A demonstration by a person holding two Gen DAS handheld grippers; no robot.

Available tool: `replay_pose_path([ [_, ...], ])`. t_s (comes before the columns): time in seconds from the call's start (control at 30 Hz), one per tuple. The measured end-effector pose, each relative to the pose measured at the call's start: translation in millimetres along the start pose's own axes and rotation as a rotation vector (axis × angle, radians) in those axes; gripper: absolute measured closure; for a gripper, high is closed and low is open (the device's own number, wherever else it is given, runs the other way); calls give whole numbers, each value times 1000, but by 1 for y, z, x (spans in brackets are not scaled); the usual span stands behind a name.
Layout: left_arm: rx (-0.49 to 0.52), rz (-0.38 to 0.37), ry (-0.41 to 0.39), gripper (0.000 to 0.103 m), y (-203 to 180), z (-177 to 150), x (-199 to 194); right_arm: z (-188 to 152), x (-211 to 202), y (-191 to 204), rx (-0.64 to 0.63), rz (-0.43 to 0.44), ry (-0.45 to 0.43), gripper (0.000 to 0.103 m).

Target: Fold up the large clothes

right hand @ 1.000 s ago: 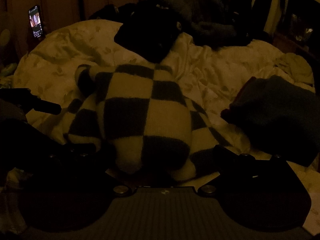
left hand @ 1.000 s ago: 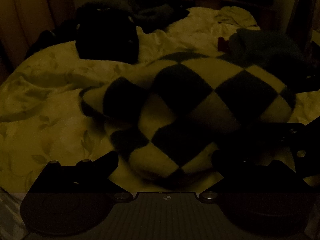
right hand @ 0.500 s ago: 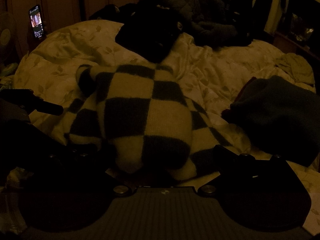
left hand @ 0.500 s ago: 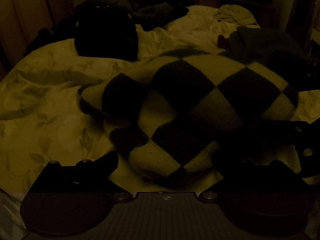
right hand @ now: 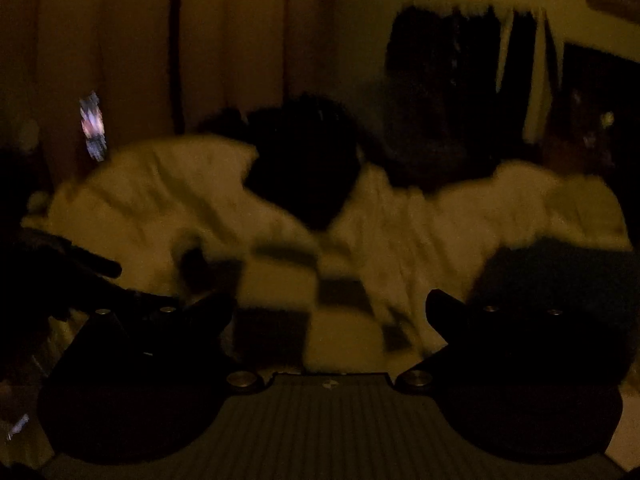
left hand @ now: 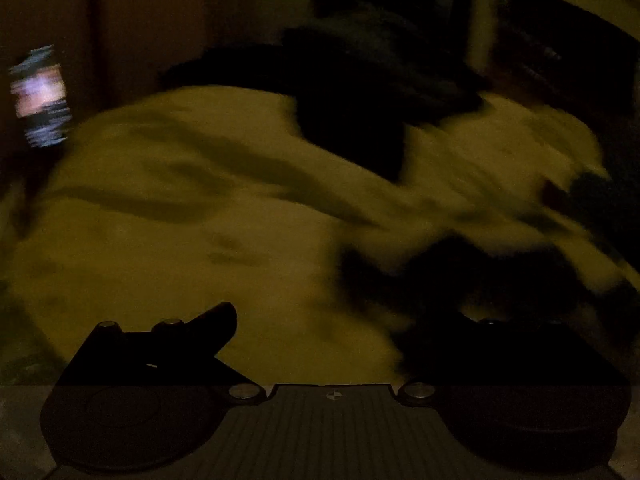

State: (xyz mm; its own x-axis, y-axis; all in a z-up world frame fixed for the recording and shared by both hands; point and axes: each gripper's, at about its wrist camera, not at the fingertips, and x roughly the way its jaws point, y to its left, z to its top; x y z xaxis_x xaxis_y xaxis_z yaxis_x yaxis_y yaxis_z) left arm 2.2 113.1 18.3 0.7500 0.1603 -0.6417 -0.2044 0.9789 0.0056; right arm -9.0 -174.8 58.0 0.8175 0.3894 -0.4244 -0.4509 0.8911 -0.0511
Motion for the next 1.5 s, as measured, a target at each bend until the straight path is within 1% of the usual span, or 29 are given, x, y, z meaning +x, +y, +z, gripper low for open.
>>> replay_pose_path([
  [0.03, -55, 10, -8, 0, 12, 1, 3, 3, 1, 5, -9, 13, -15, 1],
  [0.07, -89, 24, 0, 0, 22, 0, 5, 7, 4, 10, -19, 27, -17, 1],
  [0.1, -124, 15, -13, 0, 34, -1, 5, 11, 9, 14, -28, 43, -13, 1],
  [0.2, -208, -72, 18, 0, 46, -2, 13, 21, 37, 40, -80, 114, 54, 2],
  [0.23, -205, -78, 3, 0, 48, -5, 8, 22, 48, 52, -107, 140, 75, 3],
  [0.27, -210, -86, 6, 0, 49, -5, 10, 24, 59, 65, -141, 167, 90, 6],
  [0.33, -203, -74, 1, 0, 49, -7, 10, 27, 84, 95, -221, 208, 130, 12],
  [0.37, -204, -62, 2, 0, 52, -8, 11, 25, 99, 110, -261, 205, 144, 16],
  [0.4, -209, -55, 4, 0, 54, -9, 11, 26, 107, 121, -293, 190, 139, 19],
  [0.47, -230, -45, 16, 0, 61, -10, 13, 22, 133, 143, -387, 118, 138, 20],
  [0.53, -256, -48, 20, 0, 69, -12, 14, 12, 162, 157, -481, 35, 152, 30],
  [0.6, -267, -61, 21, 0, 73, -14, 14, 4, 183, 158, -498, 1, 188, 83],
  [0.63, -266, -64, 24, 0, 73, -14, 14, 3, 186, 154, -463, 22, 212, 90],
  [0.67, -264, -65, 25, 0, 73, -14, 15, 4, 185, 147, -402, 46, 219, 90],
  [0.73, -260, -66, 28, 0, 72, -14, 18, 10, 164, 129, -270, 91, 184, 92],
  [0.77, -257, -69, 32, 0, 70, -14, 19, 13, 150, 119, -224, 94, 163, 92],
  [0.8, -251, -79, 36, 0, 67, -15, 21, 19, 133, 108, -170, 102, 138, 92],
  [0.87, -242, -99, 40, 0, 61, -15, 21, 32, 90, 75, -31, 162, 93, 92],
  [0.97, -240, -166, 36, 0, 51, -16, 18, 44, 26, 19, 200, 231, 48, 93],
  [1.03, -246, -229, 31, 0, 43, -16, 16, 42, -19, -19, 328, 241, 7, 93],
  [1.07, -248, -258, 33, 0, 39, -16, 15, 37, -42, -37, 378, 228, -16, 93],
  [1.13, -235, -305, 37, 0, 25, -16, 13, 23, -81, -67, 457, 182, -37, 94],
  [1.2, -194, -334, 36, 0, 6, -16, 10, -4, -120, -96, 545, 110, -43, 94],
  [1.23, -176, -340, 38, 0, -2, -15, 9, -17, -133, -105, 568, 73, -35, 94],
  [1.33, -93, -399, 57, 0, -35, -14, 8, -65, -157, -118, 612, -47, 42, 94],
  [1.4, -44, -451, 81, 0, -59, -13, 7, -103, -158, -119, 668, -57, 118, 94],
  [1.43, -29, -463, 85, 0, -65, -13, 7, -115, -159, -116, 689, -49, 140, 94],
  [1.47, -11, -471, 86, 0, -74, -12, 6, -125, -156, -113, 699, -28, 166, 94],
  [1.5, 5, -465, 87, 0, -81, -11, 5, -134, -150, -107, 685, 12, 207, 94],
])
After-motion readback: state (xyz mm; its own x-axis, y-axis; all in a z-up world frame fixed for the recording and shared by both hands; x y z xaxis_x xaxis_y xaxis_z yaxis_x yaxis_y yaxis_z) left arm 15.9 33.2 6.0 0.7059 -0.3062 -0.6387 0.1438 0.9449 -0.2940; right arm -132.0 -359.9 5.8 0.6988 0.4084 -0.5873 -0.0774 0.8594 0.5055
